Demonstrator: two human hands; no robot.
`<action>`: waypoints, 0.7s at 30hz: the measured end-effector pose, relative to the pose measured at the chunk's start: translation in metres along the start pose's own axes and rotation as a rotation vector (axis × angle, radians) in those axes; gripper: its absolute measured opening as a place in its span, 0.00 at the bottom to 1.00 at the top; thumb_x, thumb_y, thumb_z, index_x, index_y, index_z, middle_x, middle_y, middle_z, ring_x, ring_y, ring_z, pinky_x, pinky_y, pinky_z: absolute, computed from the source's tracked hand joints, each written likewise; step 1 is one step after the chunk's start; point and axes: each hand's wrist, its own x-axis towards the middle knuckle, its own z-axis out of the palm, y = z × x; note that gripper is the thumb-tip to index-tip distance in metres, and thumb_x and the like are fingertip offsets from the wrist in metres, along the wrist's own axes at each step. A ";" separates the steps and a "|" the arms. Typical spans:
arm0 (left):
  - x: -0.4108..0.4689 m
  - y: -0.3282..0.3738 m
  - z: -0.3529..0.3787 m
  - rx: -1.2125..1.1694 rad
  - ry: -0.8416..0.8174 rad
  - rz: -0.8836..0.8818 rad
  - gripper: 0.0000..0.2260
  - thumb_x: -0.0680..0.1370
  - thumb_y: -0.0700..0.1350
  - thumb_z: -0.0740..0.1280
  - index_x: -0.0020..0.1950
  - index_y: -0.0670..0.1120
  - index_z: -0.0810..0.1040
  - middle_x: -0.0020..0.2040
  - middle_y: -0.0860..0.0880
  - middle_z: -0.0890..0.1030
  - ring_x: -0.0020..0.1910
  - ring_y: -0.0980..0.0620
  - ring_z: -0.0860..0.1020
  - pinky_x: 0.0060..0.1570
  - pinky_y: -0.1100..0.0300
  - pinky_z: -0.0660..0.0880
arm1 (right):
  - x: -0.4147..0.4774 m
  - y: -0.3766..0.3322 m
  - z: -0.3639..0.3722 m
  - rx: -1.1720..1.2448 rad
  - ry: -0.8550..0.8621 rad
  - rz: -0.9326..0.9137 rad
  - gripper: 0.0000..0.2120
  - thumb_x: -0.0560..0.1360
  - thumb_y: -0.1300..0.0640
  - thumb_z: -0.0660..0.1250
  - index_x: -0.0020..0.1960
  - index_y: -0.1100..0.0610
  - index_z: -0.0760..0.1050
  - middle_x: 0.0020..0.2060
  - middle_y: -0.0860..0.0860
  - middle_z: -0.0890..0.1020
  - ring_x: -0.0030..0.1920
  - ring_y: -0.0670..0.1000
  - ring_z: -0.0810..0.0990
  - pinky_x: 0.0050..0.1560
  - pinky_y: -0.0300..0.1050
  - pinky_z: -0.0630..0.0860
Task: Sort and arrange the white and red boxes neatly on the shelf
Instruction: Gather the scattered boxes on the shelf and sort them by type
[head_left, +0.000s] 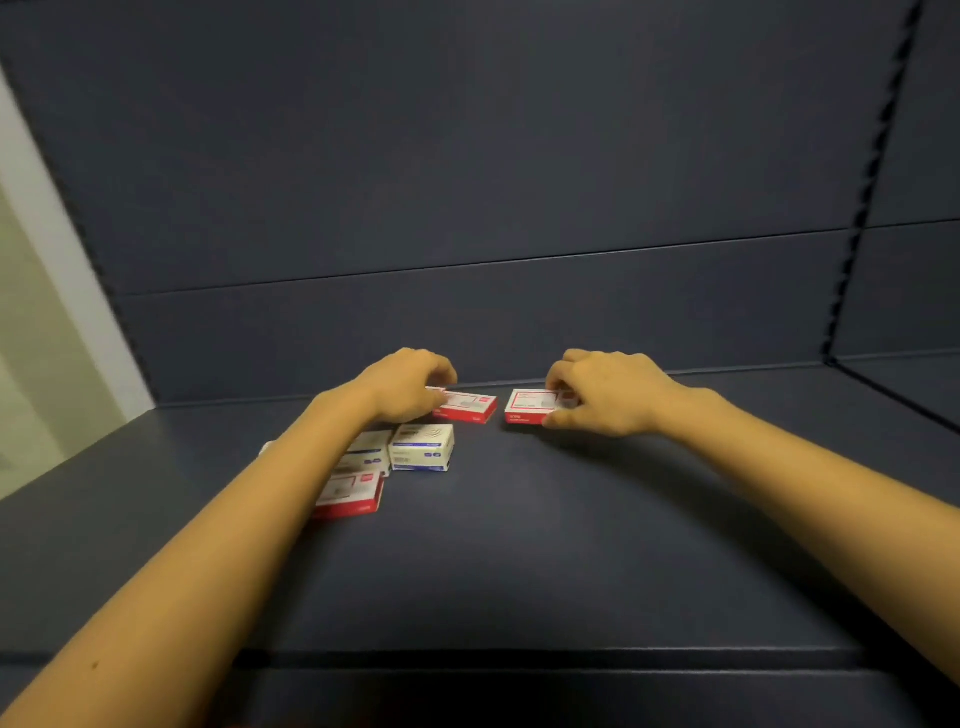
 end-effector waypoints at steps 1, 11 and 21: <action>0.008 -0.001 0.003 -0.002 -0.047 0.020 0.17 0.77 0.43 0.64 0.66 0.44 0.71 0.66 0.46 0.73 0.64 0.47 0.72 0.63 0.53 0.70 | -0.006 0.003 -0.002 0.005 0.018 0.024 0.24 0.73 0.38 0.61 0.63 0.51 0.69 0.60 0.49 0.73 0.55 0.53 0.75 0.42 0.46 0.67; 0.055 -0.024 0.013 0.059 -0.250 0.131 0.18 0.73 0.43 0.70 0.62 0.48 0.73 0.63 0.47 0.75 0.60 0.48 0.73 0.64 0.49 0.69 | -0.062 0.023 -0.010 0.040 0.070 0.226 0.23 0.74 0.38 0.60 0.63 0.50 0.69 0.59 0.47 0.73 0.54 0.51 0.76 0.44 0.45 0.69; 0.055 0.054 -0.006 -0.038 -0.068 0.379 0.18 0.74 0.45 0.69 0.63 0.44 0.71 0.60 0.45 0.73 0.55 0.50 0.72 0.56 0.59 0.69 | -0.126 0.073 -0.019 0.049 0.139 0.373 0.22 0.73 0.38 0.62 0.62 0.48 0.69 0.57 0.46 0.74 0.54 0.47 0.71 0.43 0.45 0.66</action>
